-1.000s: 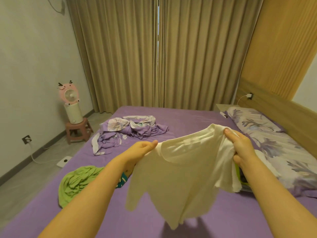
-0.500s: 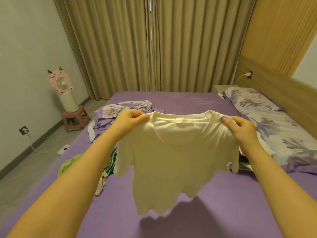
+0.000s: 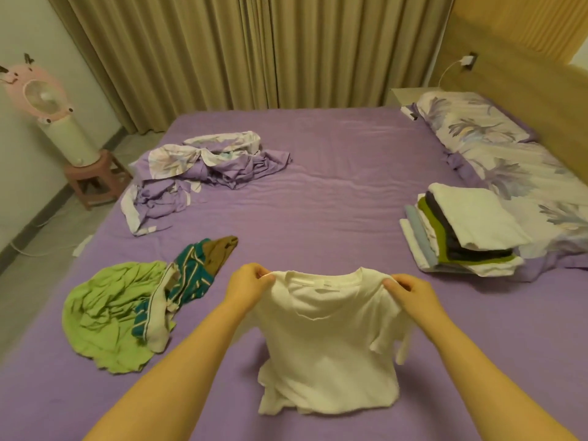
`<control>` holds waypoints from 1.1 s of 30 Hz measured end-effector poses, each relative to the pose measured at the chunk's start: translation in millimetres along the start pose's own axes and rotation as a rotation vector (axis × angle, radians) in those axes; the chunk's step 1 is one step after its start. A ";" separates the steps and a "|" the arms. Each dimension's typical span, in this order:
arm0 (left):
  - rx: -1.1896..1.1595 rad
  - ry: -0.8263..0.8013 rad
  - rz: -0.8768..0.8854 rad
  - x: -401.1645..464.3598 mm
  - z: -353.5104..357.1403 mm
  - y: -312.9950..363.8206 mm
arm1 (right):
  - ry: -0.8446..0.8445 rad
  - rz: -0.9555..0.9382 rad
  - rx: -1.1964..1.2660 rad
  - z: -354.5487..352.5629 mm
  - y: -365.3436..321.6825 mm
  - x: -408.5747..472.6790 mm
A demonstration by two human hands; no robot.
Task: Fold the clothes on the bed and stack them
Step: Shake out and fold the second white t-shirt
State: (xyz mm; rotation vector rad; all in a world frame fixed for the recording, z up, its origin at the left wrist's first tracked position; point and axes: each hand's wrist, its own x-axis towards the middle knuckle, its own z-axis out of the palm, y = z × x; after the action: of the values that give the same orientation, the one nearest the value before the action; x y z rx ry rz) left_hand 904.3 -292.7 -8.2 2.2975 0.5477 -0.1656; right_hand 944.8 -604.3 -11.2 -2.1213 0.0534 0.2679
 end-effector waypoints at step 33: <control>0.498 0.418 -0.105 337.9 167.2 -40.2 | -0.050 -0.138 -0.601 91.8 116.9 346.1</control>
State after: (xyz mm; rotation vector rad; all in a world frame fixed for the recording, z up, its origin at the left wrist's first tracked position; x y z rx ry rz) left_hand 1198.5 -272.2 -246.5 2.8098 0.9236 0.1518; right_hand 1249.8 -566.5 -229.0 -2.6974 -0.2294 0.2780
